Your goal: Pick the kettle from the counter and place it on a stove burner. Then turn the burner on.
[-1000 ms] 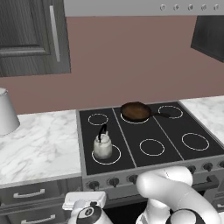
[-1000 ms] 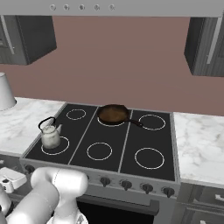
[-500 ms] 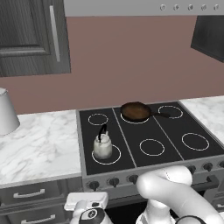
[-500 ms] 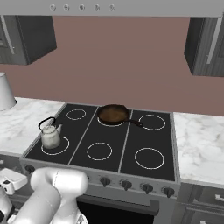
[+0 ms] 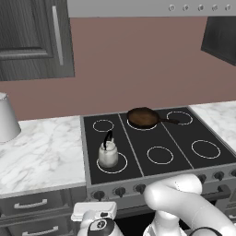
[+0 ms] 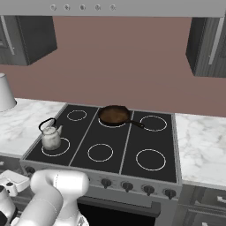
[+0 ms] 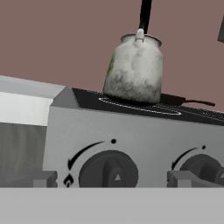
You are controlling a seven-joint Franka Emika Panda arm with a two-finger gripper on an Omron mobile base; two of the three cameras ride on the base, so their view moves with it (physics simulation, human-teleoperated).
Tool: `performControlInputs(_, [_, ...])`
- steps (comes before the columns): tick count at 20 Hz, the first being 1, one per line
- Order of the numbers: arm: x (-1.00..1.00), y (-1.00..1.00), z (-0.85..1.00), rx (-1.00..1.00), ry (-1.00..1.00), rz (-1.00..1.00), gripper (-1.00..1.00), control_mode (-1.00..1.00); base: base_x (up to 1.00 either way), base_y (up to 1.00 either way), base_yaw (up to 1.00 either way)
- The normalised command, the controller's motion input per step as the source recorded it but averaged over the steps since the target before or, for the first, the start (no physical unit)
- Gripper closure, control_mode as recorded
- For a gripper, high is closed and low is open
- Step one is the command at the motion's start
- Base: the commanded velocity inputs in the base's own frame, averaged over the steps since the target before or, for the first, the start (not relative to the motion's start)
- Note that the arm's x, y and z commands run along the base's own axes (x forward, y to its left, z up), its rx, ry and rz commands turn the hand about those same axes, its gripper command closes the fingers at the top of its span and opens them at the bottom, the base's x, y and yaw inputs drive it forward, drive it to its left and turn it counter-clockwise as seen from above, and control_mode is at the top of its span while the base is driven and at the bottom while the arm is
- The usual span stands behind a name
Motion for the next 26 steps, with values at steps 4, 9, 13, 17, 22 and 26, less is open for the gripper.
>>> performControlInputs(4, [0.14,0.00,-0.02,0.00,0.00,0.00,-1.00,-1.00,0.00,0.00,0.00])
performControlInputs(9, [0.13,0.00,0.00,0.00,0.00,0.00,-1.00,-1.00,0.00,0.00,0.00])
performControlInputs(13, [0.16,0.00,-0.04,0.00,0.00,0.00,-1.00,-1.00,0.00,0.00,0.00])
performControlInputs(17, [0.15,0.00,-0.34,-0.06,0.00,0.00,-1.00,-1.00,0.00,0.00,0.00])
performControlInputs(22, [0.01,-0.13,-0.44,-0.09,0.02,0.01,-1.00,-1.00,0.00,0.00,0.00])
performControlInputs(26, [0.00,-0.08,0.00,0.00,0.00,0.01,-1.00,-1.00,0.00,0.00,0.00])
